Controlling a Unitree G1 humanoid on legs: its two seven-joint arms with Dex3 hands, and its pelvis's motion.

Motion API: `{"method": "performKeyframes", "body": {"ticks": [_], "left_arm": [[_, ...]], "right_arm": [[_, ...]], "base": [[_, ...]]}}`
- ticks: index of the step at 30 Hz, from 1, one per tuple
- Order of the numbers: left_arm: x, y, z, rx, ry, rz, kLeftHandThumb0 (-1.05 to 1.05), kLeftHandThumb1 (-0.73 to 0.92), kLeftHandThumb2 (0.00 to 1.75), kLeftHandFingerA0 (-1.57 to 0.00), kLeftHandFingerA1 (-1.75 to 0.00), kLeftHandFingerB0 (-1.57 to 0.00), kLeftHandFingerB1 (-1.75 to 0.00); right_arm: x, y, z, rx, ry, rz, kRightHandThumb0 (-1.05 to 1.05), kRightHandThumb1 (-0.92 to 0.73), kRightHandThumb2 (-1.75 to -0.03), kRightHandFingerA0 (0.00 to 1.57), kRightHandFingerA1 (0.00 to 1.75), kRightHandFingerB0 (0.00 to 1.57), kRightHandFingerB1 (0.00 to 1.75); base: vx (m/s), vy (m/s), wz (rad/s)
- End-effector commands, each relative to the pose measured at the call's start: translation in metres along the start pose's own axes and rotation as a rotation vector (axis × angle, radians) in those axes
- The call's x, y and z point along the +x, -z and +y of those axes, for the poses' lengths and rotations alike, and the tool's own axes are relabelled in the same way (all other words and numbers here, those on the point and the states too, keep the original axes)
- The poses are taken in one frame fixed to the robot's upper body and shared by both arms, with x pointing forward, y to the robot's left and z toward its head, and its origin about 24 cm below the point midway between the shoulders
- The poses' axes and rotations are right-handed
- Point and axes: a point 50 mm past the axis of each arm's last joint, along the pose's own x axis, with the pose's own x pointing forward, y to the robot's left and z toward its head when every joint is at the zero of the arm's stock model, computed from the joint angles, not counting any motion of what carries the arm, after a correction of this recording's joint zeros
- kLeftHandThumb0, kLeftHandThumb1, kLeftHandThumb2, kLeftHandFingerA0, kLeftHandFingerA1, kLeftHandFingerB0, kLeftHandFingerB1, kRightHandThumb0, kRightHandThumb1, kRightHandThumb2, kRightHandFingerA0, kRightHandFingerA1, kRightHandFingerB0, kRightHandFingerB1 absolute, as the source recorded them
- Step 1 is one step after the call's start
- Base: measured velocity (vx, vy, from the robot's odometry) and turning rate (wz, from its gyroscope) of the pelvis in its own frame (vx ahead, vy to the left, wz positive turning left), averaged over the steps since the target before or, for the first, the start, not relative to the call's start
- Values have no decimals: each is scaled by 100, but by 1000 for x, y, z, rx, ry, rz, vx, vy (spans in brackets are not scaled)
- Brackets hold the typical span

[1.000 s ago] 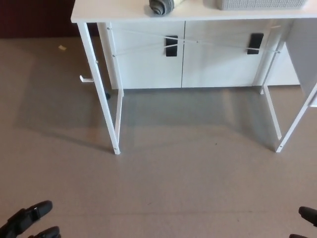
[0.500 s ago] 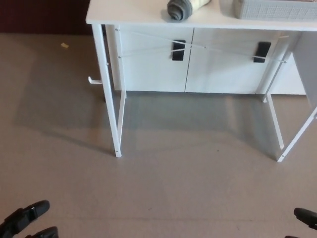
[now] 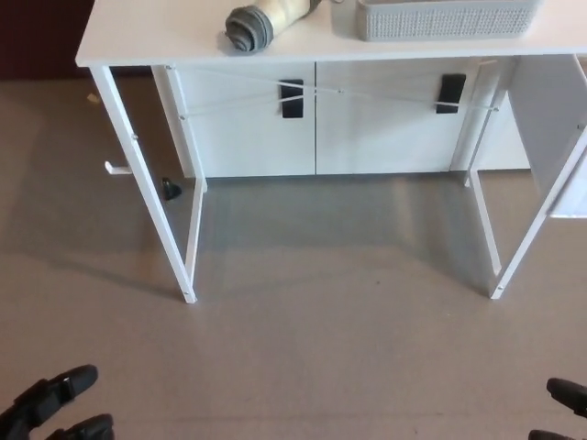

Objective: The robot walks towards a desk on which a shovel is kept on the left hand side and a container is kept on the right hand side. The robot picks up the shovel using its left hand and places it in the container.

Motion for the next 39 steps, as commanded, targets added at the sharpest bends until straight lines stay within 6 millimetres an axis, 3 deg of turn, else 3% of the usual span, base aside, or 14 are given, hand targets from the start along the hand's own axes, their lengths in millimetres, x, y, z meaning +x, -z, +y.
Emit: {"method": "performKeyframes", "body": {"ticks": [1, 4, 5, 7, 13, 15, 17, 28, 31, 33, 34, 36, 37, 39], "left_arm": [[-2, -4, 6, 32, -12, -26, -12, 45, 89, -32, -57, -24, -52], [-3, -4, 6, 38, -10, -24, -14, 65, 58, -42, -44, -36, -38], [-4, -2, 5, 39, -13, -17, -13, 45, 89, -33, -58, -25, -52], [-9, 5, 5, 31, -8, 6, -13, 66, 59, -41, -44, -35, -37], [-21, 27, 7, 31, -5, 70, -13, 68, 59, -39, -43, -36, -38], [-21, 29, 7, 42, 9, 72, -12, 48, 91, -28, -56, -23, -52], [-19, 29, 7, 38, 7, 68, -14, 68, 59, -41, -45, -35, -39], [-20, 29, 9, 32, -5, 66, -13, 67, 59, -43, -45, -37, -38], [-20, 27, 9, 39, -2, 62, -12, 46, 90, -32, -58, -26, -53], [-19, 26, 8, 48, -5, 61, -14, 67, 59, -41, -44, -36, -38], [-19, 24, 8, 54, 4, 59, -13, 47, 91, -30, -57, -24, -53], [-19, 24, 8, 56, 6, 59, -14, 66, 59, -39, -44, -35, -38], [-18, 23, 8, 54, 7, 56, -12, 45, 90, -30, -57, -24, -53], [-17, 23, 9, 50, 2, 57, -11, 46, 90, -30, -57, -24, -53]], "right_arm": [[0, -2, -1, -6, 3, -23, -14, -52, -55, 58, 49, 42, 42], [-1, -1, -1, -4, 6, -20, -14, -52, -55, 59, 49, 42, 42], [-3, 1, -1, -2, 9, -15, -14, -53, -55, 59, 49, 43, 42], [-12, 9, -3, -18, 8, 0, -20, -50, -60, 54, 50, 41, 44], [-34, 33, -7, -3, 16, 67, -21, -50, -60, 54, 50, 42, 44], [-36, 34, -8, 5, 14, 70, -21, -51, -60, 52, 49, 40, 44], [-34, 33, -9, -13, 13, 67, -25, -48, -61, 52, 50, 40, 44], [-34, 34, -7, -17, 6, 52, -23, -50, -60, 52, 50, 39, 44], [-33, 34, -7, -14, 5, 49, -22, -50, -60, 53, 50, 40, 44], [-32, 33, -7, -10, 10, 49, -21, -50, -60, 53, 50, 41, 44], [-31, 33, -6, 5, 7, 48, -13, -53, -55, 55, 48, 42, 42], [-32, 34, -6, 11, 11, 58, -13, -53, -55, 57, 48, 42, 41], [-31, 32, -6, 5, 8, 53, -14, -53, -55, 57, 49, 43, 42], [-29, 32, -5, 4, 0, 49, -20, -51, -59, 54, 51, 41, 44]], "base": [[101, 62, -4], [111, 162, 5], [77, 242, -22], [117, 90, 14], [170, -65, 7], [174, -154, 10], [171, -279, 11], [237, -231, 21], [336, 95, -16], [417, 162, -31], [567, 111, 21], [407, 255, -67], [436, 168, -33], [376, 98, -7]]}}
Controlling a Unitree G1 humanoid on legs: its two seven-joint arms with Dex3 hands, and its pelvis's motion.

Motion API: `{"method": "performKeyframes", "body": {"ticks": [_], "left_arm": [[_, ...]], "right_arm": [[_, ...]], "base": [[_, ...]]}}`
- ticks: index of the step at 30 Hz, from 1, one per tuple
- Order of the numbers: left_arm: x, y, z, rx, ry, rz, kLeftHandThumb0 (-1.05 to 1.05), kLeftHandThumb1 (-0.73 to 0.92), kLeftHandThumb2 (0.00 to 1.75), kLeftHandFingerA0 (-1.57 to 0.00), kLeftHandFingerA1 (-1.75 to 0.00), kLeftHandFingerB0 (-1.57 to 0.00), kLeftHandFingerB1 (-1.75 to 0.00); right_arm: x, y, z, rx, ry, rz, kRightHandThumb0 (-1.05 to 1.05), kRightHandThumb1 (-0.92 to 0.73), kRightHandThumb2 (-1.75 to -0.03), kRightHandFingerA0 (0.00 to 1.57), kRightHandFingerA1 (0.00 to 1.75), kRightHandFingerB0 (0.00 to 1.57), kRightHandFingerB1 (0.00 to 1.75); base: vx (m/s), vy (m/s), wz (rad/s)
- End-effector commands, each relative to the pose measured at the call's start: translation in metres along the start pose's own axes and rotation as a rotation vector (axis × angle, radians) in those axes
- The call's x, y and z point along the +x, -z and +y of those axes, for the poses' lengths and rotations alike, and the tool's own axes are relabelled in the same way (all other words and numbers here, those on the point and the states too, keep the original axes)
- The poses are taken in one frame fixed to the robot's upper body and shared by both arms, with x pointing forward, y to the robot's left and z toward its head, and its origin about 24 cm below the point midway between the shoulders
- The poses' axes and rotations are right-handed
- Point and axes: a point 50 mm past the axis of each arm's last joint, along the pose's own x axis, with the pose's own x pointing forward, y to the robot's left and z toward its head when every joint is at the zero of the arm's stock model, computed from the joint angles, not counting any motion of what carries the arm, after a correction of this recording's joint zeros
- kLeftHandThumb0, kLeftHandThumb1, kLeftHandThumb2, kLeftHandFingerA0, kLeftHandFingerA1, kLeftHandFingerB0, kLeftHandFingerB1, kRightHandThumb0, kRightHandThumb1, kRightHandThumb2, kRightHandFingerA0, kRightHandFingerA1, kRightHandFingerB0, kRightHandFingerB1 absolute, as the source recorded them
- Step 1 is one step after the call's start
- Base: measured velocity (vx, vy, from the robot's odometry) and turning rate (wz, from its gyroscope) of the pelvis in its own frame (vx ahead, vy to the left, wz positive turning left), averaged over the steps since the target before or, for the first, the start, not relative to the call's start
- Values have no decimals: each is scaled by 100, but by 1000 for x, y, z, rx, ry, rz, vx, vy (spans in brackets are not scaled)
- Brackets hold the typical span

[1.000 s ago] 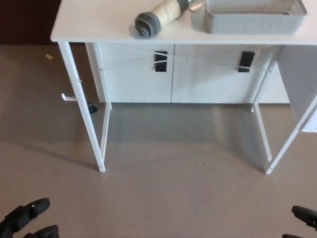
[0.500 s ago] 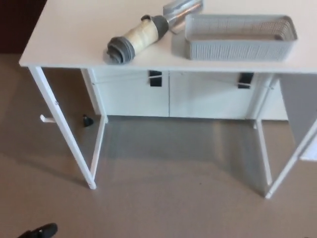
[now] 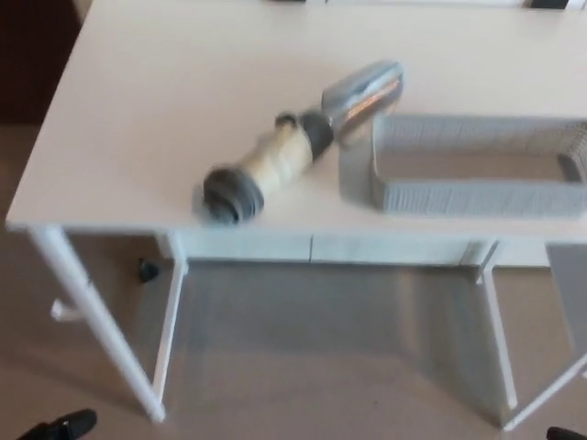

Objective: The robot walks towards a desk on which a shovel is kept on the left hand side and a container is kept on the right hand side. The robot picks up the shovel using its left hand and places it in the container.

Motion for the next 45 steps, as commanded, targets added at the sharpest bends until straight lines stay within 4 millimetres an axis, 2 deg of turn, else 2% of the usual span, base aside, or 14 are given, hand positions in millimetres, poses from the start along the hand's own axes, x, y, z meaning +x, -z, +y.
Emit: {"method": "performKeyframes", "body": {"ticks": [1, 4, 6, 7, 8, 10, 11, 12, 13, 14, 17, 18, 27, 45], "left_arm": [[-1, -3, 3, 34, -9, -25, -11, 46, 90, -31, -57, -24, -53], [-2, -4, 3, 34, -12, -25, -12, 67, 59, -40, -45, -35, -38], [-2, -3, 4, 31, -12, -25, -12, 66, 59, -40, -45, -35, -38], [-3, -3, 4, 23, -9, -25, -11, 46, 90, -31, -58, -24, -53], [-2, -2, 4, 17, -17, -22, -12, 65, 58, -41, -45, -36, -38], [-3, -1, 4, 23, -20, -20, -12, 66, 59, -40, -44, -35, -38], [-4, 0, 4, 27, -22, -20, -11, 45, 90, -31, -58, -25, -53], [-5, 1, 4, 27, -22, -17, -12, 66, 59, -41, -44, -35, -38], [-6, 2, 4, 25, -21, -14, -11, 45, 90, -32, -58, -24, -53], [-6, 4, 4, 25, -20, -11, -12, 67, 59, -41, -44, -35, -38], [-10, 9, 2, 21, -12, -5, -12, 66, 59, -42, -45, -37, -39], [-12, 12, -2, 21, 5, 2, -9, 46, 90, -36, -59, -26, -53], [-27, 30, -26, 86, 104, 67, -9, 45, 89, -34, -58, -25, -53], [-29, 30, -21, 64, 84, 67, -10, 46, 90, -34, -58, -23, -52]], "right_arm": [[0, -2, -4, -4, 2, -17, -20, -51, -59, 54, 51, 41, 44], [2, -3, -3, -11, 9, -13, -12, -53, -55, 58, 49, 43, 42], [2, -3, -2, -18, 7, -19, -12, -54, -55, 57, 49, 43, 42], [2, -3, -2, -25, 9, -18, -13, -53, -55, 59, 49, 44, 42], [3, -3, -2, -27, 7, -15, -13, -53, -55, 59, 49, 43, 42], [3, -3, -2, -15, 5, -9, -11, -53, -55, 58, 49, 44, 42], [3, -2, -1, -10, 4, -6, -11, -53, -55, 58, 48, 44, 42], [3, -2, -1, -17, 4, -5, -13, -53, -55, 58, 48, 44, 42], [2, -1, -2, -26, 4, -5, -12, -53, -55, 57, 49, 44, 42], [1, -1, -2, -23, 3, -4, -13, -53, -55, 58, 49, 44, 42], [-1, 2, -1, -22, -1, 2, -13, -53, -55, 57, 49, 43, 42], [-3, 3, -1, -28, 4, 6, -15, -52, -55, 59, 49, 44, 42], [-6, 11, -1, -45, -13, 16, -13, -53, -55, 55, 48, 43, 42], [-2, 6, 5, -44, -31, 19, -19, -52, -59, 52, 50, 41, 44]], "base": [[329, 51, 7], [316, -6, 17], [328, -87, 19], [311, -147, 35], [349, -149, 46], [418, -139, 90], [355, -143, 43], [348, -120, 77], [344, -122, 46], [330, -121, 30], [249, -103, 10], [137, -78, -6], [103, 89, -8], [-204, 0, -4]]}}
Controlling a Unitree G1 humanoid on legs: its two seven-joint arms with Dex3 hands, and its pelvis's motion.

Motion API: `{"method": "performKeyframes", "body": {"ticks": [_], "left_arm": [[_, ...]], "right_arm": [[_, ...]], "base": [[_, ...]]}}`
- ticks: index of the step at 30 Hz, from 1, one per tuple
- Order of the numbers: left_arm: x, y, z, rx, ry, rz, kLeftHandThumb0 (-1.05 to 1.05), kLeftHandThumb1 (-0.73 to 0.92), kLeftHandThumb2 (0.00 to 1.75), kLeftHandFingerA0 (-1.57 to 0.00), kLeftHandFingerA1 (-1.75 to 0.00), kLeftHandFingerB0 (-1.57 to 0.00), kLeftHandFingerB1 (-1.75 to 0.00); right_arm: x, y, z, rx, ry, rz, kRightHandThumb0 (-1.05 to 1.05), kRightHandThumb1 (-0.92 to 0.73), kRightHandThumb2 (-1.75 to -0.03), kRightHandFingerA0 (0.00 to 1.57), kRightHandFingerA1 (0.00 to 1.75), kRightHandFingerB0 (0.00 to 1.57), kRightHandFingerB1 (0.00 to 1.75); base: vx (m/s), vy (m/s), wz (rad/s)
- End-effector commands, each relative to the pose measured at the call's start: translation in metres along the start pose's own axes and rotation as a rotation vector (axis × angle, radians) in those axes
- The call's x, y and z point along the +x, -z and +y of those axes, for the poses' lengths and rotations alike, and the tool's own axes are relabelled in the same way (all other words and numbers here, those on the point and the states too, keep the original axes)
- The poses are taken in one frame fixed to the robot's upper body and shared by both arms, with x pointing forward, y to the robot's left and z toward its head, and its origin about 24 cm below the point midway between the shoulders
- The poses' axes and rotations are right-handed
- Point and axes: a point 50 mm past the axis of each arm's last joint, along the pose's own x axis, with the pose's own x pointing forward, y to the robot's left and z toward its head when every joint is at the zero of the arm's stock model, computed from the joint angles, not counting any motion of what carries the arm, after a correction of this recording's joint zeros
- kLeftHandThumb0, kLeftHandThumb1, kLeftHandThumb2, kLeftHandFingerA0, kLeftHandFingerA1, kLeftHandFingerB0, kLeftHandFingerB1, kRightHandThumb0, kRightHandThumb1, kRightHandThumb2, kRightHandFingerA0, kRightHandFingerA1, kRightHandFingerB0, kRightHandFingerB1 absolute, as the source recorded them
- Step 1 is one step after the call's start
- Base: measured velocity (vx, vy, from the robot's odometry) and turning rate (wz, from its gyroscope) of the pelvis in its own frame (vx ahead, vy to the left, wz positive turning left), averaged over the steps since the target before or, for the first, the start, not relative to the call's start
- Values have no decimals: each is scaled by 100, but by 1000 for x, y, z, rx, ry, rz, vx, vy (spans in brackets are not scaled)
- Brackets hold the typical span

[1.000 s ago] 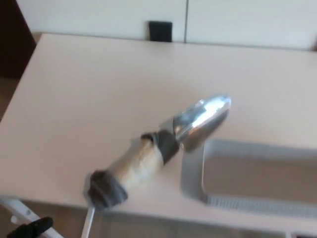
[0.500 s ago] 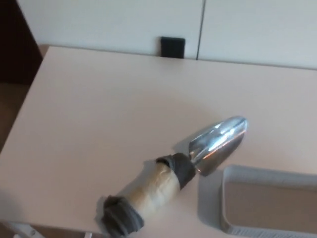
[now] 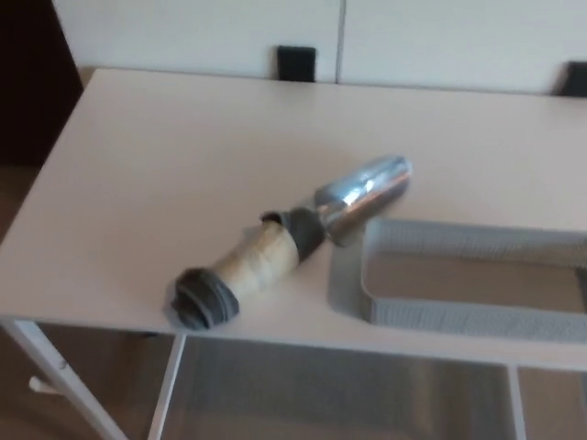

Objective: The robot walks towards a desk on which a shovel is kept on the left hand side and a container is kept on the right hand side. The robot picks up the shovel using its left hand and places it in the container.

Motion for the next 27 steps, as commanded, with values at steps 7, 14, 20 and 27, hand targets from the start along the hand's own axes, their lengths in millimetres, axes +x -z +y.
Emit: {"method": "performKeyframes", "body": {"ticks": [7, 14, 20, 27], "left_arm": [[1, -9, 9, 27, -21, -39, -9, 46, 90, -33, -58, -23, -52], [1, -10, 10, 5, -26, -38, -8, 45, 89, -32, -58, -23, -52], [1, -12, 10, 1, -27, -42, -10, 45, 89, -33, -58, -23, -52], [0, -11, 11, -10, -31, -48, -9, 44, 89, -34, -58, -23, -52]], "right_arm": [[7, -11, 0, -9, 3, -18, -13, -54, -55, 58, 49, 43, 42], [8, -13, 1, -12, -11, -22, -20, -51, -59, 53, 50, 40, 44], [11, -14, 1, 3, -12, -29, -13, -51, -54, 57, 50, 43, 43], [12, -16, 3, -37, -13, -28, -15, -52, -55, 59, 49, 44, 42]], "base": [[-203, 88, 1], [-160, 134, 3], [-1, 12, 2], [-47, -126, 5]]}}
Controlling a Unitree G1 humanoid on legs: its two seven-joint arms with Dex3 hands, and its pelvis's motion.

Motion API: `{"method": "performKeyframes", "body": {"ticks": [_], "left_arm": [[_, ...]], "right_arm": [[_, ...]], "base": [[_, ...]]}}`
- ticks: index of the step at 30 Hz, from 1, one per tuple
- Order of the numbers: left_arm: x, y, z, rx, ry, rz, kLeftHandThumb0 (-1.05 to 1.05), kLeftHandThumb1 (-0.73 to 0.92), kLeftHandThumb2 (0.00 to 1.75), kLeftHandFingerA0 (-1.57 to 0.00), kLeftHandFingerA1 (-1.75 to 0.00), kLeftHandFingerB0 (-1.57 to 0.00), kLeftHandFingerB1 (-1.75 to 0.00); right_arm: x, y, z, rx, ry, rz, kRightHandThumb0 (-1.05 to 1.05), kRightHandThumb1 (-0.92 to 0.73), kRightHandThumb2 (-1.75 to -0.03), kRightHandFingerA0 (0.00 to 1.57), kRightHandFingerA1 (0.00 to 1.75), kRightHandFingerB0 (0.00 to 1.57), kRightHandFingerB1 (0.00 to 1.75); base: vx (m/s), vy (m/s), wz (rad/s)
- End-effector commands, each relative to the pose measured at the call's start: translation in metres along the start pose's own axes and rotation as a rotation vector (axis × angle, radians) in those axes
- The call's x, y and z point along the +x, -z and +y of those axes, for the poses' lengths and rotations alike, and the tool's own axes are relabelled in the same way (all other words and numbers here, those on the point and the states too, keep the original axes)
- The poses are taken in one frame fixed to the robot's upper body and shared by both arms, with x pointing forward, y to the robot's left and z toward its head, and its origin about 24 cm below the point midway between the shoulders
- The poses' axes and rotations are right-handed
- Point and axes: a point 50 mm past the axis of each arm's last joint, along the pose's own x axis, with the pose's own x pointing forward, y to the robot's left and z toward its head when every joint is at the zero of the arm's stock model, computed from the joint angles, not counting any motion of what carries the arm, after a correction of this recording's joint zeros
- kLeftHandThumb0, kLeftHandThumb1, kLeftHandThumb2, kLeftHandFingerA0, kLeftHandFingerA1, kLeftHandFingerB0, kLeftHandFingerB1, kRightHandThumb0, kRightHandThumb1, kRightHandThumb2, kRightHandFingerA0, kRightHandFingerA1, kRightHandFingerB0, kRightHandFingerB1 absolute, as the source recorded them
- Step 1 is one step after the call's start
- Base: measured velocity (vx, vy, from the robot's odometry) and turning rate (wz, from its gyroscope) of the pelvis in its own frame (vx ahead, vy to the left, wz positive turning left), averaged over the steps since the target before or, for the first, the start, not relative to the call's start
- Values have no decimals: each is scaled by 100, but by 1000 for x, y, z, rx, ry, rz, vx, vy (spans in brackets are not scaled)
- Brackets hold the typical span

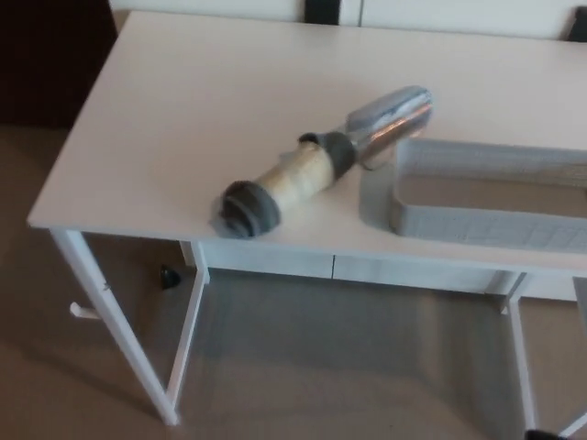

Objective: The robot walks towards a desk on which a shovel is kept on the left hand side and a container is kept on the right hand side. The robot picks up the shovel using its left hand and places it in the container.

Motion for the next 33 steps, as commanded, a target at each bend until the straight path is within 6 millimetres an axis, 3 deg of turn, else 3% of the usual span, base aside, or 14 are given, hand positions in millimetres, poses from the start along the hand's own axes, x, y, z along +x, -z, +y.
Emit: {"method": "performKeyframes", "body": {"ticks": [1, 5, 12, 14, 17, 33], "left_arm": [[-2, -3, 4, -3, -5, -13, -9, 44, 89, -33, -58, -23, -52], [-1, -3, 4, 1, -3, -18, -9, 44, 88, -34, -58, -23, -52], [-1, -3, 4, -3, -8, -24, -9, 44, 89, -33, -58, -22, -52], [-1, -3, 4, -7, -8, -21, -8, 43, 88, -34, -58, -22, -52], [-1, -4, 5, -3, -12, -24, -8, 44, 89, -35, -59, -23, -52], [-2, -4, 7, 14, -30, -25, -8, 44, 89, -36, -59, -23, -52]], "right_arm": [[0, -4, -3, -22, 8, -7, -19, -50, -59, 55, 51, 41, 44], [2, -6, -4, -31, 6, -10, -14, -52, -55, 59, 49, 44, 42], [4, -8, -4, -51, 1, -14, -24, -48, -60, 55, 52, 42, 46], [4, -9, -3, -51, -2, -18, -16, -51, -54, 58, 50, 44, 43], [5, -10, -3, -61, -5, -17, -26, -47, -61, 55, 52, 41, 46], [8, -11, 1, -69, -14, -7, -24, -48, -61, 53, 50, 42, 45]], "base": [[-80, -88, 5], [5, -37, -4], [37, 115, -9], [81, 236, -17], [57, 180, 10], [24, 3, 4]]}}
